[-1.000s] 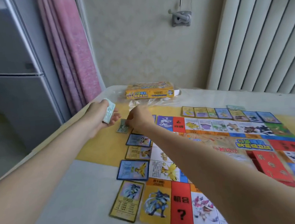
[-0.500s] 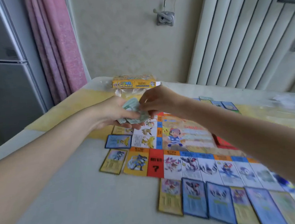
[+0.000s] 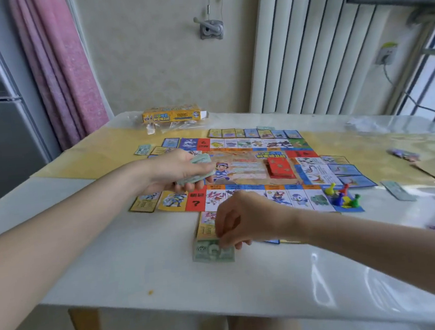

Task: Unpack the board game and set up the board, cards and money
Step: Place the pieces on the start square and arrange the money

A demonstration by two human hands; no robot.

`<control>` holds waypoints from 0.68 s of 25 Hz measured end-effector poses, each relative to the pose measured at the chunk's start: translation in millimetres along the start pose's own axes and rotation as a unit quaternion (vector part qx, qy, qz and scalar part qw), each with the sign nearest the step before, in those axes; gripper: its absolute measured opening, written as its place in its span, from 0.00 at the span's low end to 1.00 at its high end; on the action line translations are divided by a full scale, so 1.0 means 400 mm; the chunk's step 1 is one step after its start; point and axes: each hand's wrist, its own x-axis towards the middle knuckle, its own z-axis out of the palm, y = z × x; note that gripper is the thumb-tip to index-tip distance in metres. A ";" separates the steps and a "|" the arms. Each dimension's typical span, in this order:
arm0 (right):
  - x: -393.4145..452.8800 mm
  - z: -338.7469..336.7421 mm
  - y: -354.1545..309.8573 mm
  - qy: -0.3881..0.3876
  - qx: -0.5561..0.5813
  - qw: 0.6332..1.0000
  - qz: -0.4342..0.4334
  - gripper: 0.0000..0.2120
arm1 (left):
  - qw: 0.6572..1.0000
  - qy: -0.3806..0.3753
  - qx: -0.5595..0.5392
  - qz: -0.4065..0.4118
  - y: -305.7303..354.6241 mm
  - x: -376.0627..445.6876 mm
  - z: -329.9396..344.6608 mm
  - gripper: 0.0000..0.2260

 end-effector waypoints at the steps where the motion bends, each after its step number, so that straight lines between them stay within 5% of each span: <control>1: -0.002 0.014 0.006 0.020 -0.039 0.999 -0.011 0.03 | 1.000 -0.004 -0.012 -0.002 0.001 0.002 0.011 0.15; 6: -0.015 -0.019 0.006 0.116 -0.105 0.987 -0.039 0.05 | 0.995 -0.059 -0.084 -0.007 0.031 0.015 0.053 0.10; 11: -0.063 -0.176 0.081 0.367 -0.183 0.912 0.004 0.19 | 0.988 -0.134 -0.065 0.043 0.134 0.072 0.142 0.10; 13: -0.079 -0.213 0.136 0.391 -0.228 0.891 -0.021 0.25 | 0.986 -0.136 -0.067 0.065 0.194 0.120 0.211 0.06; 17: -0.153 -0.283 0.252 0.394 -0.232 0.889 0.021 0.16 | 0.985 -0.126 -0.073 0.091 0.318 0.229 0.357 0.10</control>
